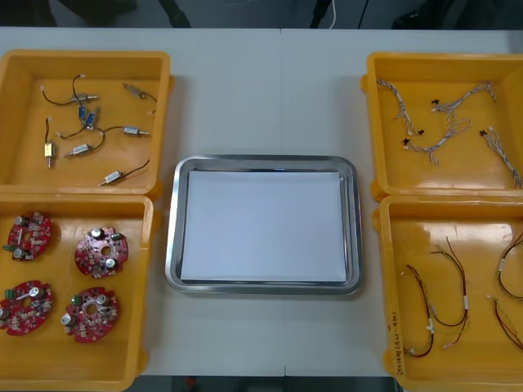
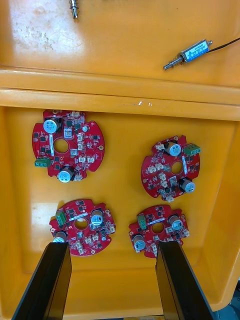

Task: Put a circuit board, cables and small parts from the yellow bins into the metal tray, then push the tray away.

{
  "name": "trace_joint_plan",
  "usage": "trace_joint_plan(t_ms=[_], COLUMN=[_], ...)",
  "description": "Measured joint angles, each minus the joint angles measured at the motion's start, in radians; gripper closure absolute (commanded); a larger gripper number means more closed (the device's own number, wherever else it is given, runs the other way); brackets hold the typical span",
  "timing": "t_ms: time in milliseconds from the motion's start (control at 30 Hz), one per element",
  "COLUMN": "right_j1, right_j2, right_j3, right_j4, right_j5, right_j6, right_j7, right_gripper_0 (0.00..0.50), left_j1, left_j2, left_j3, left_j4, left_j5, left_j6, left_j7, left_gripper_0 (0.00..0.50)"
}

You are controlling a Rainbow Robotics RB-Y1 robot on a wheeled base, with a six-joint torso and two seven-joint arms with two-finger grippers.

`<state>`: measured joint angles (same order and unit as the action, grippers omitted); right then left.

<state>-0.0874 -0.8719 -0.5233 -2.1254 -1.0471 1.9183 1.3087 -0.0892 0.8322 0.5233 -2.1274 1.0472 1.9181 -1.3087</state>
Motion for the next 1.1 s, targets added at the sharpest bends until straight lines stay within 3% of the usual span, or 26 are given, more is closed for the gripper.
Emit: trace_joint_plan(t_ms=[567, 900, 1100], right_j1=[-0.001, 0.01, 0.068], right_j2=[0.008, 0.104, 0.151], right_j3=[0.048, 0.063, 0.077], right_j4=[-0.002, -0.022, -0.077], right_j5=[0.062, 0.085, 0.106], right_j6=[-0.002, -0.012, -0.056], right_j7=[0.0, -0.004, -0.018], right_gripper_0=[0.0, 0.0, 0.0], left_j1=[0.015, 0.016, 0.044], left_j2=[-0.015, -0.015, -0.014], left_j3=[-0.039, -0.053, -0.06], left_j4=[0.033, 0.034, 0.034], left_j5=[-0.008, -0.032, -0.049], left_j6=[0.0, -0.003, -0.078], left_j7=[0.0, 0.001, 0.001], left_gripper_0=[0.0, 0.0, 0.0])
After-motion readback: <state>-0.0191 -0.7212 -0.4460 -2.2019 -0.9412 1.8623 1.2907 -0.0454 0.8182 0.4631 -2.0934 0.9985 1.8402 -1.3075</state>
